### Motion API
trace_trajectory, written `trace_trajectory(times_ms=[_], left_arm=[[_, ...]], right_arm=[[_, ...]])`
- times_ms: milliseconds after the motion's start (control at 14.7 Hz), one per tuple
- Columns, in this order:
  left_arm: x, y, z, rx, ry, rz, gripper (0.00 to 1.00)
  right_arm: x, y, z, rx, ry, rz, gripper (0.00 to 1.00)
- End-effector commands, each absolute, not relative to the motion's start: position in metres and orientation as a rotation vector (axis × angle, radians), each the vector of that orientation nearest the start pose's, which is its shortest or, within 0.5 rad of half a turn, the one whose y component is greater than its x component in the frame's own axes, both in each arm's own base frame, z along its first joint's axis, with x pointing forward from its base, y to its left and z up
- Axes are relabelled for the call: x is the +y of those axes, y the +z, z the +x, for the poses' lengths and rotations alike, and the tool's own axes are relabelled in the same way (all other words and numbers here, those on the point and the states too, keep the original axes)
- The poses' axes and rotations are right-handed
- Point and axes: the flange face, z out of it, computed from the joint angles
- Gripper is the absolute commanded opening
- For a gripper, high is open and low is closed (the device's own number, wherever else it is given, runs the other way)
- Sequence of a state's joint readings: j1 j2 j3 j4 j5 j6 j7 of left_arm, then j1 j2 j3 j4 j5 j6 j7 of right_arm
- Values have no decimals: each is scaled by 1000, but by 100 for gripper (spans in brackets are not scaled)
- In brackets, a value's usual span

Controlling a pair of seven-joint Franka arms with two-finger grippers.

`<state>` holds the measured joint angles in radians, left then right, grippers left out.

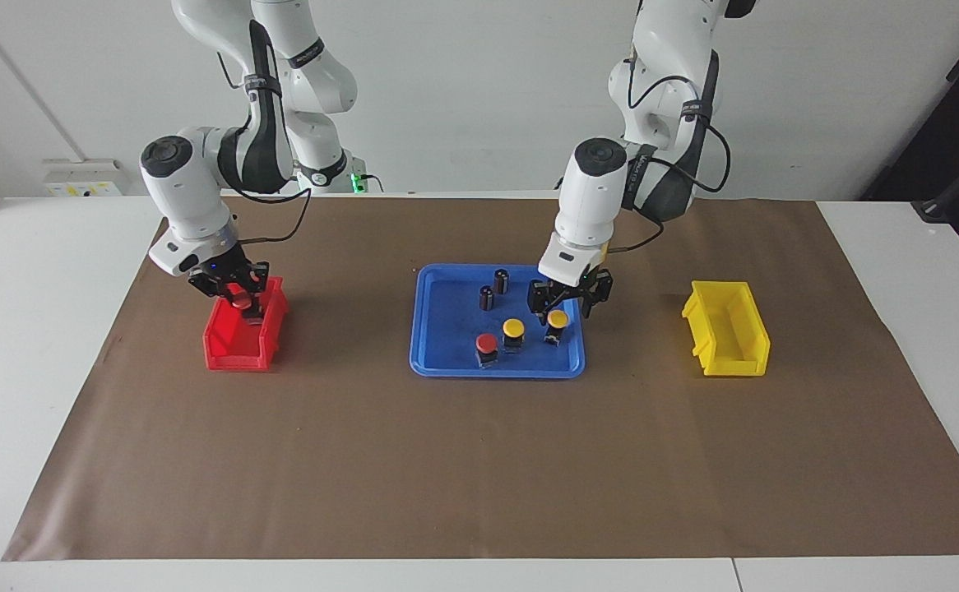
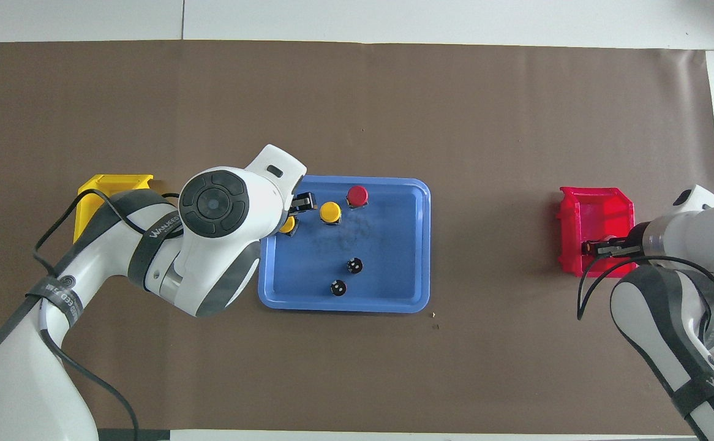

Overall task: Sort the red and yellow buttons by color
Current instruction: 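Lift the yellow button with the left gripper while the right gripper releases the red button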

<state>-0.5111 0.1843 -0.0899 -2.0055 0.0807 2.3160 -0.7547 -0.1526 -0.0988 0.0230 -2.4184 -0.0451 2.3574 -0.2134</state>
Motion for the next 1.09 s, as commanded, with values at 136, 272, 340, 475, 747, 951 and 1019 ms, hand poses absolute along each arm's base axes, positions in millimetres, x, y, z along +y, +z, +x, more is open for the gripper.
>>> trace_trajectory(times_ms=[136, 272, 340, 475, 747, 951, 1019], left_arm=[[-338, 361, 496, -154, -205, -3157, 87], [-336, 353, 488, -146, -161, -3137, 87], [-336, 352, 486, -144, -162, -3137, 87], [-335, 353, 488, -151, -171, -3141, 77], [-337, 352, 487, -214, -169, -3139, 2], [-337, 355, 487, -230, -144, -3129, 2], [-340, 369, 491, -253, -127, -3118, 2]], right_arm=[[-65, 357, 482, -204, -75, -3174, 51], [-63, 371, 494, -205, -30, -3170, 53], [-63, 381, 501, -206, 2, -3167, 53], [-62, 415, 520, -209, 43, -3164, 54], [-36, 480, 555, -248, 103, -3155, 59], [-7, 522, 575, -231, 115, -3124, 63], [9, 535, 583, -205, 97, -3112, 63]])
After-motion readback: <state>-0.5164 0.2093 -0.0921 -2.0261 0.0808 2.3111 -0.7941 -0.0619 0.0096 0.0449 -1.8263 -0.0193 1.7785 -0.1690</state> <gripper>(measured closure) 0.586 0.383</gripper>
